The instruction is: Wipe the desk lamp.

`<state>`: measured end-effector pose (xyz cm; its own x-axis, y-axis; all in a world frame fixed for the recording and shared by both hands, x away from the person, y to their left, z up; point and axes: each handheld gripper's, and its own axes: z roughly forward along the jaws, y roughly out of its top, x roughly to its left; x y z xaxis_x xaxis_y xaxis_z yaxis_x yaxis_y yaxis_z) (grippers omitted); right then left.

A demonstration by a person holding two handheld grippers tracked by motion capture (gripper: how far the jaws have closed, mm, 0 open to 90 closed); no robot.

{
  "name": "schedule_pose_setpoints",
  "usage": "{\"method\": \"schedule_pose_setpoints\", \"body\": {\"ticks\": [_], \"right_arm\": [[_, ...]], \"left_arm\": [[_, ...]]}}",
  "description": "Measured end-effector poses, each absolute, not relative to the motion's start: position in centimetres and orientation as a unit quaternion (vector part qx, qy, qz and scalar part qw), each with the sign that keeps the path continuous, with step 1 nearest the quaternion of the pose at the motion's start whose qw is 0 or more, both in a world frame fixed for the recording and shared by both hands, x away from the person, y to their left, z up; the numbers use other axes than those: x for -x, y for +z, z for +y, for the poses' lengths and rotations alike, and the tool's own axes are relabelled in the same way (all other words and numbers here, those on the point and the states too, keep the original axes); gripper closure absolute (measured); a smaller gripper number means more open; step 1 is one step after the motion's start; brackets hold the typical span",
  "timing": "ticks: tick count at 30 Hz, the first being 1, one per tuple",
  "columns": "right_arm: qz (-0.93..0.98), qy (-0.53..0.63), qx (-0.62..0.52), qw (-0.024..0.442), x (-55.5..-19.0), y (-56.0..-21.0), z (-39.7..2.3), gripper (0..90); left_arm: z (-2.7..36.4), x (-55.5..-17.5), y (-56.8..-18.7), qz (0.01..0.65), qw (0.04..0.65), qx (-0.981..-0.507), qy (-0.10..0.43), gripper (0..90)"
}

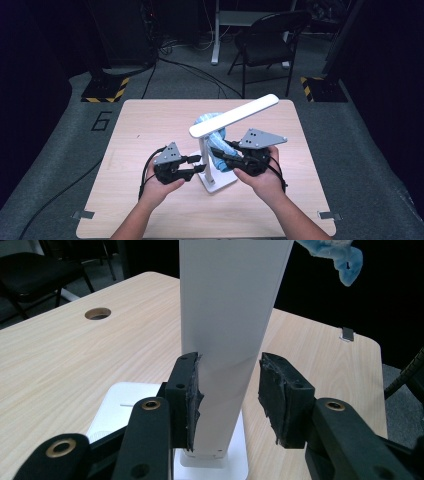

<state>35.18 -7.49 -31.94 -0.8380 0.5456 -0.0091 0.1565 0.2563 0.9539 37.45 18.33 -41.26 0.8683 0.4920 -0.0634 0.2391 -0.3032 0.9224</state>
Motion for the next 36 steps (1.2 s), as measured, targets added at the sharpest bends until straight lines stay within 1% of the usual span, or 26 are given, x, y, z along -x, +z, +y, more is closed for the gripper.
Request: {"method": "schedule_pose_setpoints", "body": {"ticks": [8,18,36], "right_arm": [[0.777,0.565,-0.221,0.165,-35.3,-32.0,-7.5,66.6],[0.785,0.557,-0.223,0.156,-35.7,-33.1,-7.3,66.7],[0.812,0.514,-0.243,0.135,-36.3,-37.9,-7.0,66.6]], "left_arm": [[18.3,-37.4,-41.2,0.231,0.545,-0.798,0.115,59.7],[18.3,-37.4,-41.2,0.232,0.543,-0.798,0.117,59.7],[18.3,-37.4,-41.2,0.233,0.544,-0.798,0.117,59.7]]}}
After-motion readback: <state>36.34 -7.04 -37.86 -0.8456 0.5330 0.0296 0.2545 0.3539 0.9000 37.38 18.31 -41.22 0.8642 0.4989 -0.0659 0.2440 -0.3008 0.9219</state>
